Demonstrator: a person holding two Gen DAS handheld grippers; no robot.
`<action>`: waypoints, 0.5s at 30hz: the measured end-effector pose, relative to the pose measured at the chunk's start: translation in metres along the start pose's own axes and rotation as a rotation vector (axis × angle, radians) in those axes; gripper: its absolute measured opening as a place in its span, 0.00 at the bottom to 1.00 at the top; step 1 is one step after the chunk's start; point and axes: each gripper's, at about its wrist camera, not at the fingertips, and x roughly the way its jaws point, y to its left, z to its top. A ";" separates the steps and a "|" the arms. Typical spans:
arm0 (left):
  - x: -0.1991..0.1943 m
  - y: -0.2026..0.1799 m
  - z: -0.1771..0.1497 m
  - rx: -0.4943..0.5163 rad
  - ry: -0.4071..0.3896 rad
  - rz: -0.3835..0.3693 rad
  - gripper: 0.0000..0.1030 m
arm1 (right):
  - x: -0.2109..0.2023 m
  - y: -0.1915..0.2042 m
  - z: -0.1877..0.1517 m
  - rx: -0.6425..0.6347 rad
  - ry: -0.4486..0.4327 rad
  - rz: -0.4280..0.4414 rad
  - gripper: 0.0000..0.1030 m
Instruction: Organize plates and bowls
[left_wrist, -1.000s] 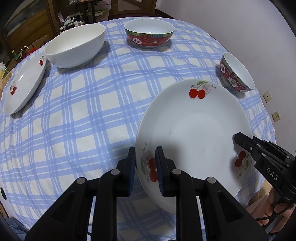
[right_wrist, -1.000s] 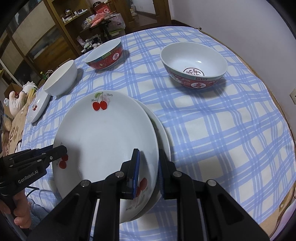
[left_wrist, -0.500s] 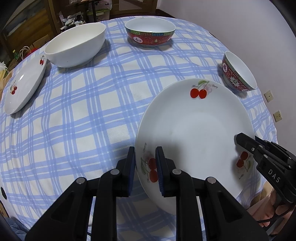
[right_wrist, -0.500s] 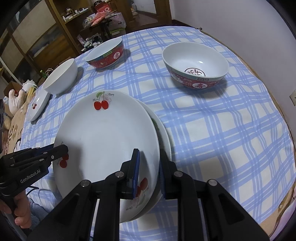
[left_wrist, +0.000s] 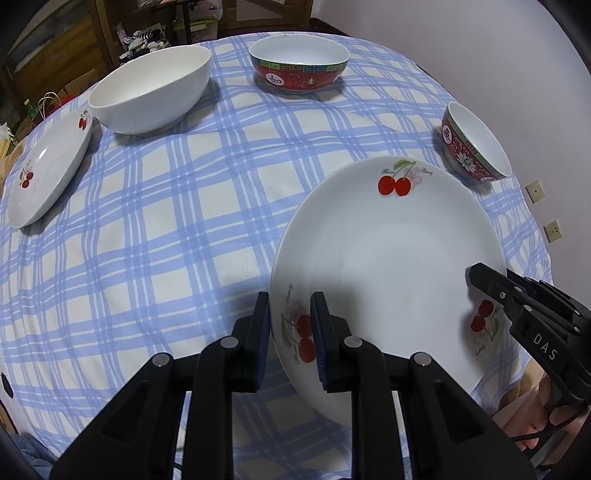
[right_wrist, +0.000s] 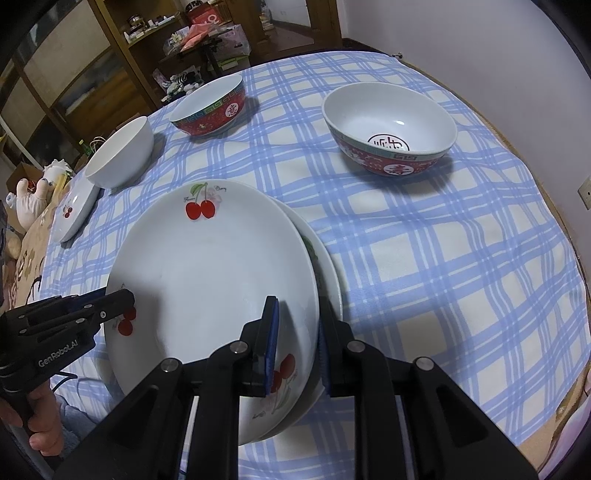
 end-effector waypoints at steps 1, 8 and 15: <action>0.000 0.000 0.000 0.000 -0.002 0.000 0.20 | 0.000 0.000 0.000 0.000 0.001 0.000 0.21; -0.006 0.001 0.000 0.004 -0.019 -0.002 0.20 | -0.003 0.000 -0.001 0.007 -0.007 -0.002 0.21; -0.009 0.005 -0.001 -0.004 -0.022 0.006 0.21 | -0.010 -0.001 -0.003 0.016 -0.015 -0.006 0.21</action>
